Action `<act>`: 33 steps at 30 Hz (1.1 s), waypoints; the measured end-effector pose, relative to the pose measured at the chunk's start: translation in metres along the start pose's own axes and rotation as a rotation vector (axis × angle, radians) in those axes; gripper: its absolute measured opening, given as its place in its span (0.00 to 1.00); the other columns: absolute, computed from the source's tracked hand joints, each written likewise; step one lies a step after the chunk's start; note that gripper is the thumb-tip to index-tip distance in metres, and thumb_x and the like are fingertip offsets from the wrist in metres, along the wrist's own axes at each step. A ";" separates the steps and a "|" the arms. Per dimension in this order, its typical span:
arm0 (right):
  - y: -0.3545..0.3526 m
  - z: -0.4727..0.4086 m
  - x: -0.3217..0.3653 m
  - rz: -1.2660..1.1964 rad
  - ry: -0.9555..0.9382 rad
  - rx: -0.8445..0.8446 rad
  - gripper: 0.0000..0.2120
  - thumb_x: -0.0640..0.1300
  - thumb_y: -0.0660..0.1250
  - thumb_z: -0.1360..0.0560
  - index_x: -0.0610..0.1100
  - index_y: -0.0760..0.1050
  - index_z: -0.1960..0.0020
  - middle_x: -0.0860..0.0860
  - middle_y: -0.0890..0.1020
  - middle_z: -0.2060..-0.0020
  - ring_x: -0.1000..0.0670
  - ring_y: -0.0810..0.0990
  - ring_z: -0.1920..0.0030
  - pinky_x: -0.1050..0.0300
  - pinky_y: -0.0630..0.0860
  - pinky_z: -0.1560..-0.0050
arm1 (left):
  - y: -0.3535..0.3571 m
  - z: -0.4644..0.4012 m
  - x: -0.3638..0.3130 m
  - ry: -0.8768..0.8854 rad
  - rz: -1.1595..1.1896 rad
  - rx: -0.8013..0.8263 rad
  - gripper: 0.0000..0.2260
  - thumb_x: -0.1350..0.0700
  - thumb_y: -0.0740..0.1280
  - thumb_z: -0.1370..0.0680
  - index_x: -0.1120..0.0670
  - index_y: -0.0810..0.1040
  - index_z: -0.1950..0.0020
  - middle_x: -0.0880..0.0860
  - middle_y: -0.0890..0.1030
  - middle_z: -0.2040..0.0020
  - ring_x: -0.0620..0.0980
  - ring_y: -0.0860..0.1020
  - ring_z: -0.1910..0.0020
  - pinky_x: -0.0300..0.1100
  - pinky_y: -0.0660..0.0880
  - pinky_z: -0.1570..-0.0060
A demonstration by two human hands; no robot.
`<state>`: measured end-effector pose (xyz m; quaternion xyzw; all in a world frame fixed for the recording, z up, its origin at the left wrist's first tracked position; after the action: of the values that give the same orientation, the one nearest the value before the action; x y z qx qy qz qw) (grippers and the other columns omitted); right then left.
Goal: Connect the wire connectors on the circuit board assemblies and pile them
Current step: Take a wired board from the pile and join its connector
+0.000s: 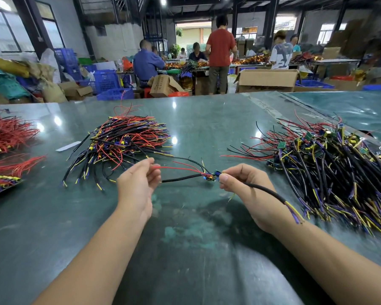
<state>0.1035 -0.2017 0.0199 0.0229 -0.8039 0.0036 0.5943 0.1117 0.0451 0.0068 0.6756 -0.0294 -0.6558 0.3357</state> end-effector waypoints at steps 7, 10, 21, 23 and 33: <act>0.000 0.001 0.004 -0.235 0.008 -0.034 0.05 0.44 0.72 0.32 0.43 0.80 0.59 0.49 0.84 0.65 0.52 0.82 0.62 0.62 0.77 0.56 | 0.048 0.032 0.023 -0.160 0.064 0.365 0.31 0.30 0.67 0.34 0.54 0.74 0.44 0.51 0.80 0.59 0.46 0.79 0.67 0.38 0.78 0.67; 0.007 0.002 0.008 -0.155 -0.006 0.028 0.07 0.47 0.72 0.34 0.44 0.82 0.59 0.48 0.84 0.63 0.52 0.80 0.60 0.60 0.77 0.54 | 0.073 0.055 0.039 -0.166 -0.162 0.590 0.24 0.40 0.74 0.35 0.53 0.77 0.45 0.51 0.80 0.57 0.45 0.79 0.65 0.36 0.77 0.65; 0.003 0.003 0.009 -0.203 0.037 -0.042 0.03 0.39 0.71 0.31 0.44 0.79 0.62 0.49 0.82 0.67 0.52 0.80 0.65 0.61 0.78 0.58 | 0.065 0.046 0.032 -0.116 -0.113 0.495 0.04 0.64 0.65 0.25 0.62 0.79 0.54 0.53 0.81 0.67 0.45 0.81 0.68 0.32 0.78 0.65; 0.009 0.004 0.003 -0.505 0.149 0.001 0.03 0.40 0.70 0.33 0.42 0.79 0.65 0.46 0.83 0.66 0.53 0.82 0.65 0.63 0.79 0.60 | 0.068 0.051 0.032 -0.207 0.010 0.525 0.06 0.61 0.67 0.29 0.62 0.82 0.57 0.53 0.82 0.67 0.44 0.81 0.69 0.32 0.78 0.67; 0.019 0.008 0.006 -0.625 0.185 0.065 0.06 0.32 0.70 0.38 0.42 0.78 0.67 0.46 0.83 0.65 0.52 0.83 0.63 0.64 0.79 0.60 | 0.075 0.061 0.034 -0.278 0.073 0.618 0.06 0.57 0.69 0.35 0.55 0.78 0.59 0.52 0.80 0.65 0.45 0.79 0.71 0.33 0.77 0.69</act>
<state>0.0932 -0.1829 0.0232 0.2870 -0.7002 -0.1514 0.6360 0.0910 -0.0543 0.0199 0.6481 -0.2963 -0.6891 0.1313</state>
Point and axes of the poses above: each hand's wrist, its own z-axis away from the middle knuckle, its own y-axis out of the palm, x = y × z, the point moved 10 cm from there along -z, towards the middle knuckle
